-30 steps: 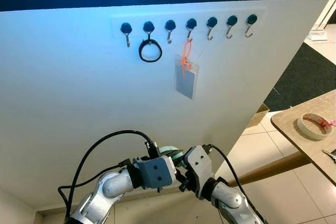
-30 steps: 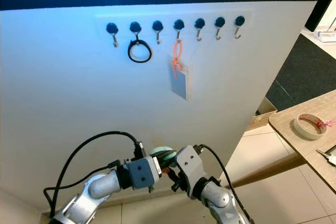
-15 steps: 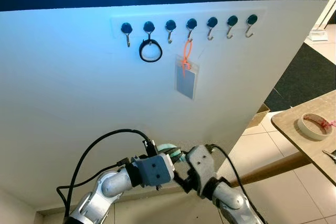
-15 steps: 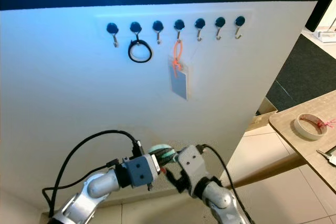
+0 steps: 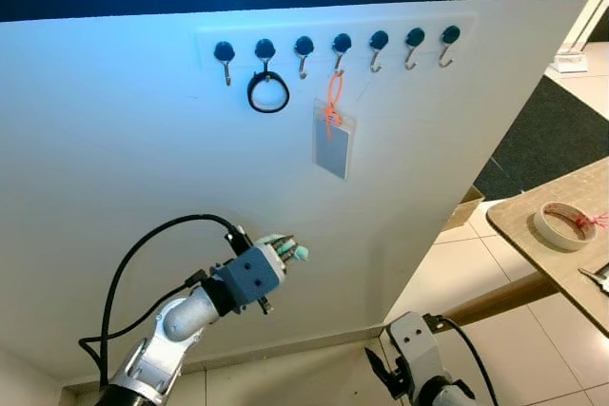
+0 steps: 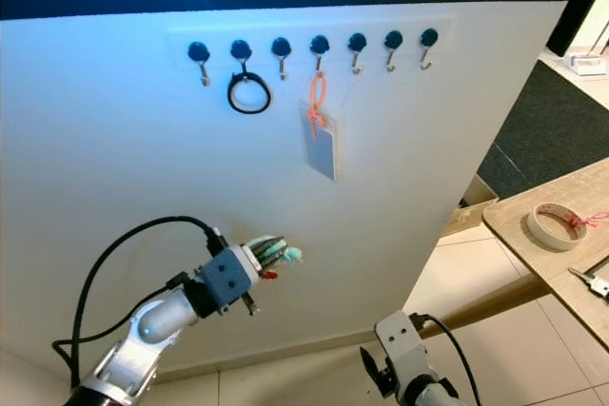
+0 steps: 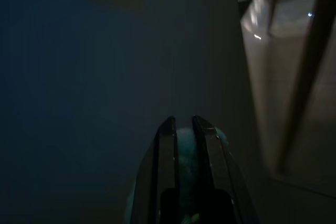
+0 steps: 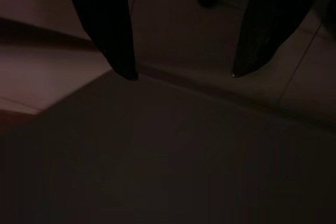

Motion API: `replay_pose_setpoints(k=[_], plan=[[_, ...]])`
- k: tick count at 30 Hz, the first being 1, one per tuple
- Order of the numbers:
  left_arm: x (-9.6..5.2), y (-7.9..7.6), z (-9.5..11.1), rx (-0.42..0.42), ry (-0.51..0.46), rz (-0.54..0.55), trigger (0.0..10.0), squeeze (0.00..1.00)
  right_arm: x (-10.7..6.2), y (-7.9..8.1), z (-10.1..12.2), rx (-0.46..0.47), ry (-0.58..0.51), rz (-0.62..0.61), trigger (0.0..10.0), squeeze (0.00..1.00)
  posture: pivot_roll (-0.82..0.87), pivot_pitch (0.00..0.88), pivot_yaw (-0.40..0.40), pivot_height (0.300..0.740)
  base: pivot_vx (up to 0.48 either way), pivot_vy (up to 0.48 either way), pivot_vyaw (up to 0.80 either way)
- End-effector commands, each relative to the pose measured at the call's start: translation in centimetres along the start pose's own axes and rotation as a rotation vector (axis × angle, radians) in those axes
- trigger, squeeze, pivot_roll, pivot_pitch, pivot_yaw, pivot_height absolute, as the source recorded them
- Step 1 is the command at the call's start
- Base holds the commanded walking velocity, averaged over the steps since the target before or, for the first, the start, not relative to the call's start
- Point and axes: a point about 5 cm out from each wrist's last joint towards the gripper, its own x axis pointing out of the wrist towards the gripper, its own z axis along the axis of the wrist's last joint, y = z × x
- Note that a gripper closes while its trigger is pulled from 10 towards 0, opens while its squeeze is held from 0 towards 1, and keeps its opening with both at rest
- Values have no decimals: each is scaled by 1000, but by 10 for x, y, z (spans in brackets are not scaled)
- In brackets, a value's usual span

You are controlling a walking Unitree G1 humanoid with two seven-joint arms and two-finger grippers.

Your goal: Hang keys on a hook

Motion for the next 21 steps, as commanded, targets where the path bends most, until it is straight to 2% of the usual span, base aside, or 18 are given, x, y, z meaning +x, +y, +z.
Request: replay_pose_setpoints(k=[1, 3, 4, 6, 12, 17, 19, 21], plan=[[-5, -5, -10, -89, 57, -44, 10000, 0, -1, -1, -1, 23, -12, -25, 10000, 0, 44, 113, -21, 740, 0, 0, 0], [-14, -13, -16, -215, 108, -151, 10000, 0, 3, 3, 10, 20, -84, -16, 10000, 0, 42, 114, -19, 740, 0, 0, 0], [-17, -14, -16, -262, 121, -169, 10000, 0, 4, 5, 16, 17, -125, -8, 10000, 0, 42, 115, -20, 740, 0, 0, 0], [-18, -14, -16, -293, 130, -172, 10000, 0, 5, 8, 22, 18, -165, -2, 10000, 0, 43, 115, -21, 740, 0, 0, 0], [-16, -6, -13, -350, 126, -102, 10000, 0, 6, 12, 42, 39, -289, 3, 10000, 0, 44, 118, -24, 740, 0, 0, 0], [-13, -6, -6, -399, 87, -122, 10000, 0, 6, 21, 66, 40, -399, 63, 10000, 0, 41, 120, -23, 740, 0, 0, 0], [-11, -6, 0, -371, 49, -146, 10000, 0, 6, 28, 70, 34, -399, 136, 10000, 0, 41, 121, -27, 740, 0, 0, 0], [-11, -6, 0, -371, 49, -146, 10000, 0, 6, 28, 70, 34, -399, 136, 10000, 0, 41, 121, -27, 740, 0, 0, 0]])
